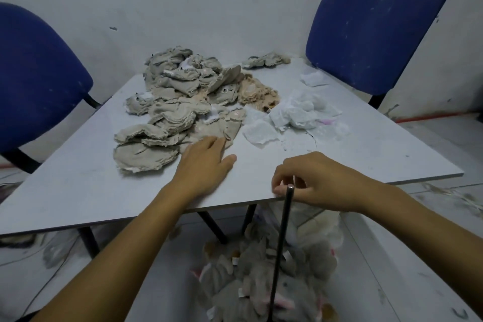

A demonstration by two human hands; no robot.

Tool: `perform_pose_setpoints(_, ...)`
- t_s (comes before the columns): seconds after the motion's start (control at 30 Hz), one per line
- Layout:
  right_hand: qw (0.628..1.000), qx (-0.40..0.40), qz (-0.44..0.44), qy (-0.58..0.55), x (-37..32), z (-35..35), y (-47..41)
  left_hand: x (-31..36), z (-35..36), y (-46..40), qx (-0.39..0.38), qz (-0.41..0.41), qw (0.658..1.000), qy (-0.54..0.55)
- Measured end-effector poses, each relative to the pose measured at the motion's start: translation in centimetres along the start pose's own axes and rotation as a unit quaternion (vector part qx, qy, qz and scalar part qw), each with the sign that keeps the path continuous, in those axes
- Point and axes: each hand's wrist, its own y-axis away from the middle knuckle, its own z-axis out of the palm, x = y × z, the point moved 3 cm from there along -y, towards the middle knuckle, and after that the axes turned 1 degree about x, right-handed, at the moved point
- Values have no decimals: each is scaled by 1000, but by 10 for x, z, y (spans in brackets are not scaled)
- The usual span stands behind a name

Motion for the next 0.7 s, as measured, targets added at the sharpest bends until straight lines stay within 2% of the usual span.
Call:
perform_pose_setpoints(0.1,1000,24,5,-7,0,1,-3,7,-6,4,112,25,993,13)
perform_pose_setpoints(0.13,999,41,5,-6,0,0,-5,8,-6,6,129,36,991,16)
perform_pose_setpoints(0.23,994,104,22,-19,3,0,-11,14,-12,12,121,76,981,132)
perform_pose_setpoints(0.37,981,181,51,-40,5,0,-18,43,-44,21,127,196,917,322)
perform_pose_setpoints(0.47,989,140,46,-24,5,1,-28,51,-49,23,76,220,879,417)
perform_pose_setpoints(0.53,995,91,43,5,5,7,-33,47,-43,23,52,184,884,427)
perform_pose_setpoints(0.57,994,99,47,2,5,8,-34,42,-38,24,73,158,900,400)
perform_pose_setpoints(0.63,969,191,90,-129,7,6,-36,34,-33,24,136,121,918,352)
perform_pose_setpoints(0.67,933,245,126,-231,10,1,-36,31,-32,25,130,112,912,372)
perform_pose_setpoints(0.7,884,278,160,-339,12,-3,-36,29,-29,25,86,103,900,415)
